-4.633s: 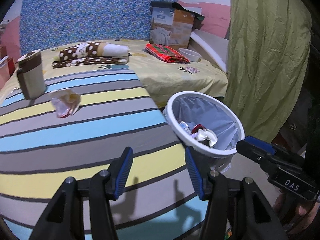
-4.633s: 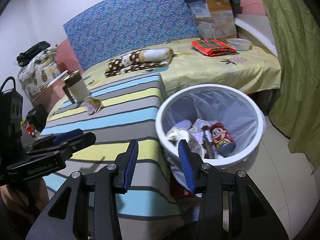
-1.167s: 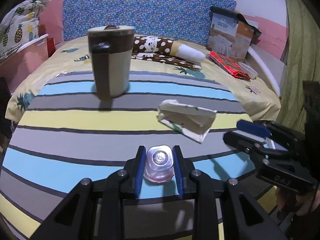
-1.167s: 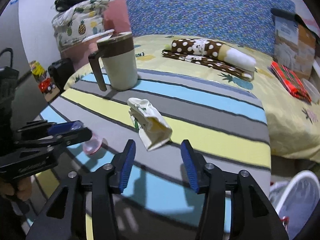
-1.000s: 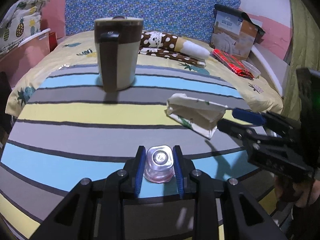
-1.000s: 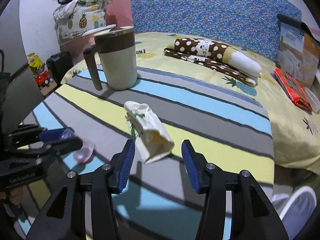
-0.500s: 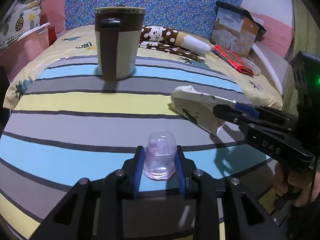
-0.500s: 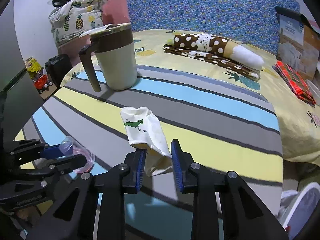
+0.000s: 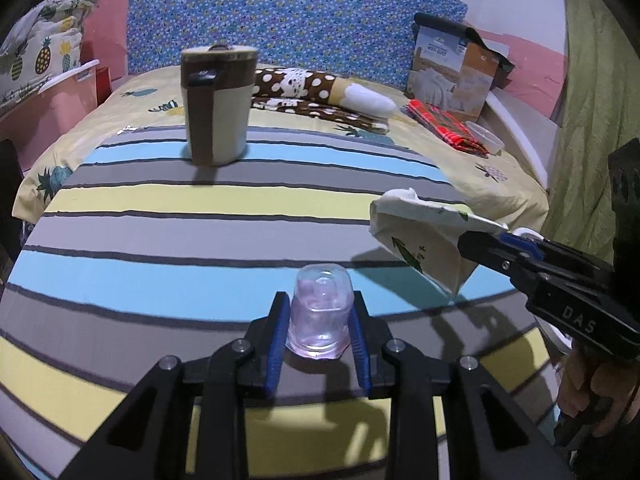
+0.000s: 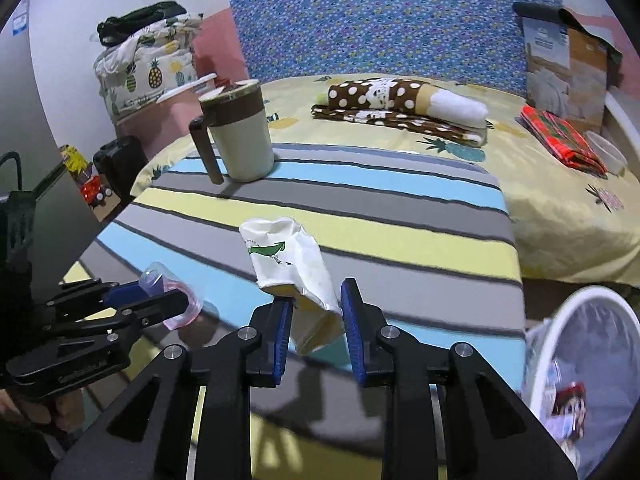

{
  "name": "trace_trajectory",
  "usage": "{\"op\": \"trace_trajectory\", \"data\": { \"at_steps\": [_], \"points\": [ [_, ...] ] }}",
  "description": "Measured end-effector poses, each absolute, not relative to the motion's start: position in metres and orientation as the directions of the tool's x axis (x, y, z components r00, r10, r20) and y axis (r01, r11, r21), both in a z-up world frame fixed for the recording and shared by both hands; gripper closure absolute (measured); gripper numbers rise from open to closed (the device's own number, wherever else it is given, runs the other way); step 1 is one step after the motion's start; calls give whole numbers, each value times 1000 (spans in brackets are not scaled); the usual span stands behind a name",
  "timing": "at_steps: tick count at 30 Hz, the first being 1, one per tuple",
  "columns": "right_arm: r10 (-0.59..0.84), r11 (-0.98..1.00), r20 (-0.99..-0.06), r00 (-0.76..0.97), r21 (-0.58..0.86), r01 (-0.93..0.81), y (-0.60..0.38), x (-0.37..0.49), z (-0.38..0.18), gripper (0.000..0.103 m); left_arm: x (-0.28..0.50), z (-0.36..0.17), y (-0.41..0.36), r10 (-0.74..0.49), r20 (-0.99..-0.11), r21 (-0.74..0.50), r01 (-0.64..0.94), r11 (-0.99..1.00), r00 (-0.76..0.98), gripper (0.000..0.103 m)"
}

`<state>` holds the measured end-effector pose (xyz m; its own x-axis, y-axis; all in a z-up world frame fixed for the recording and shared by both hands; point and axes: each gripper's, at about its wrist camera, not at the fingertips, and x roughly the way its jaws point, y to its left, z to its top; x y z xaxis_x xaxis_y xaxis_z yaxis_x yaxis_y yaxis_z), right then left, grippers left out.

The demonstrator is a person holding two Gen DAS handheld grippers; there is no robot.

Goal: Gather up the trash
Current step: 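Carry the plastic cup and white paper bag over the white bin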

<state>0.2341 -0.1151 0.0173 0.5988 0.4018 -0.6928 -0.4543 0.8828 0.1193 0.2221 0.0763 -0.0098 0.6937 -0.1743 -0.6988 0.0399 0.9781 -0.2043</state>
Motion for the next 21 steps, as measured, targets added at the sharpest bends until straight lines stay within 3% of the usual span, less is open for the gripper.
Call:
{"op": "trace_trajectory", "data": {
  "at_steps": [21],
  "points": [
    [375,920,-638,673,169,-352,-163,170,33,76,156,24,15,-239,-651,-194,147,970,721,72]
  ]
}}
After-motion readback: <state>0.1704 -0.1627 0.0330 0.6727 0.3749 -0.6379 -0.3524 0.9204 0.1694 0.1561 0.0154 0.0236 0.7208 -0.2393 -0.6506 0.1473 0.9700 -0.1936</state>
